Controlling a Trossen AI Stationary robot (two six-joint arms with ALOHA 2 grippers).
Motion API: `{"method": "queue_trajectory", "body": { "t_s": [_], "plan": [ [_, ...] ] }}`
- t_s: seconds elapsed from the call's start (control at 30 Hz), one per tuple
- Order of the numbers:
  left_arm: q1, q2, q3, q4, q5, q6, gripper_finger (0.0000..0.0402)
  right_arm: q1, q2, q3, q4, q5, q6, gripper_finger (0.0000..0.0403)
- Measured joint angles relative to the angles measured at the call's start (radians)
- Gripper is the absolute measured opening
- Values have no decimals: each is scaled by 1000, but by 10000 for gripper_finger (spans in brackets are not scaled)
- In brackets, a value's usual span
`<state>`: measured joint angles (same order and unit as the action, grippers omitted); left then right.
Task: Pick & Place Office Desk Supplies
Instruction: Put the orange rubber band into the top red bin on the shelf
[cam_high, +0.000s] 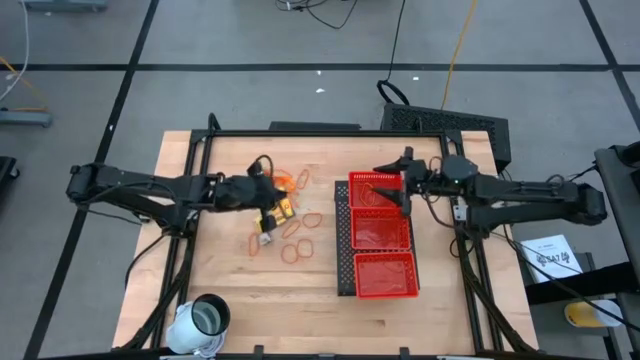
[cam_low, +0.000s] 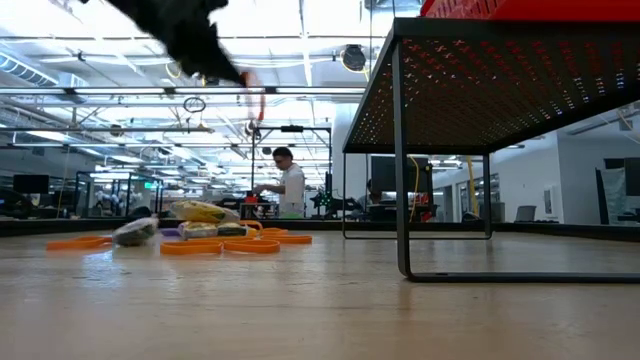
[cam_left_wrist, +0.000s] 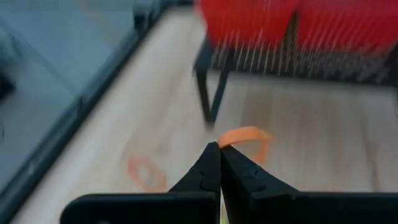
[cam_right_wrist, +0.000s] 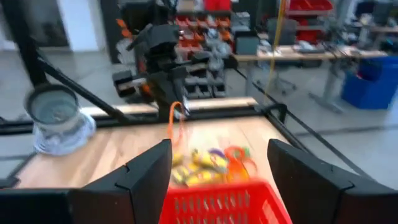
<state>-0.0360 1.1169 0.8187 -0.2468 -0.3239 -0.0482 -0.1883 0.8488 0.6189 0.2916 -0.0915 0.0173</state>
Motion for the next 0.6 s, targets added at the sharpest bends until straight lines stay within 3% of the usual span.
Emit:
{"method": "queue_trajectory", "body": {
  "t_s": [0.17,0.3,0.6],
  "plan": [
    [0,13,2,229,10,149,1,0,147,0,263,-137,19,254],
    [2,38,2,333,43,199,3,1,259,2,422,-175,33,254],
    [3,107,2,498,92,252,2,60,452,159,403,-177,2,318]
  ]
}}
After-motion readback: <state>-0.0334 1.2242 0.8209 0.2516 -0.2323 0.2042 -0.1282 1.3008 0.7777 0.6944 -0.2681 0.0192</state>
